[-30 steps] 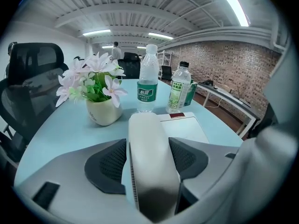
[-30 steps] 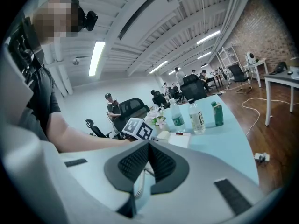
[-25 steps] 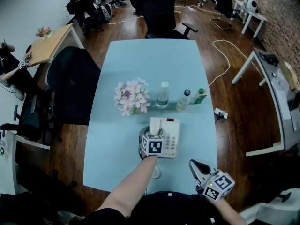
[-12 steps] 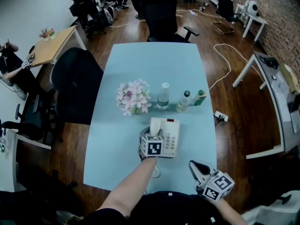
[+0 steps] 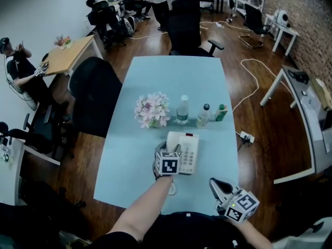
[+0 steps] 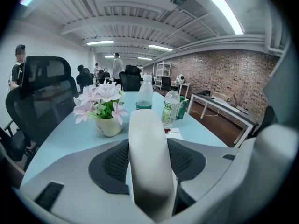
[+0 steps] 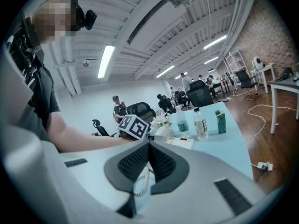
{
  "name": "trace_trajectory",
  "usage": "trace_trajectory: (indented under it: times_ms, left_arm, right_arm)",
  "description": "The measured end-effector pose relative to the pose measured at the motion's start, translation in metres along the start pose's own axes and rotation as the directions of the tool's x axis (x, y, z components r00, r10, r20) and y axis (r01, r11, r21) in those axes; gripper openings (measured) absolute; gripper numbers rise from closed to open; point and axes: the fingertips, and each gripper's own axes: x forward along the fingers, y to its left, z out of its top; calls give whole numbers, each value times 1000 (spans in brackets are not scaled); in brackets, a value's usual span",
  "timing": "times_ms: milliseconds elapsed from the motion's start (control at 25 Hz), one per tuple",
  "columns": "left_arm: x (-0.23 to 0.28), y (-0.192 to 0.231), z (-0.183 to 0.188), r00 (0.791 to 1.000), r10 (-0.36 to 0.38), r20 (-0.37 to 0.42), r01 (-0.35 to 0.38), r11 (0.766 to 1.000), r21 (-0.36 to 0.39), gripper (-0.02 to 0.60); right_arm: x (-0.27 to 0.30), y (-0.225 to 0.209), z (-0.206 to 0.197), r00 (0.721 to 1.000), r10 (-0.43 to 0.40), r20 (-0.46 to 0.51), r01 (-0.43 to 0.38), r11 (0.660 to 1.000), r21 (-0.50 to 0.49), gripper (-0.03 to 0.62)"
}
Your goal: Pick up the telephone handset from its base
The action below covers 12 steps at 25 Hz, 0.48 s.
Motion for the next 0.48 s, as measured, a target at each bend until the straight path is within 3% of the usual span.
trace_trajectory:
  times_ms: [480]
  left_arm:
    - [-74, -31, 15, 994, 16, 110, -14, 1000, -17, 233]
  right_arm:
    - [-45, 9, 5, 997, 73, 41, -70, 996, -61, 12]
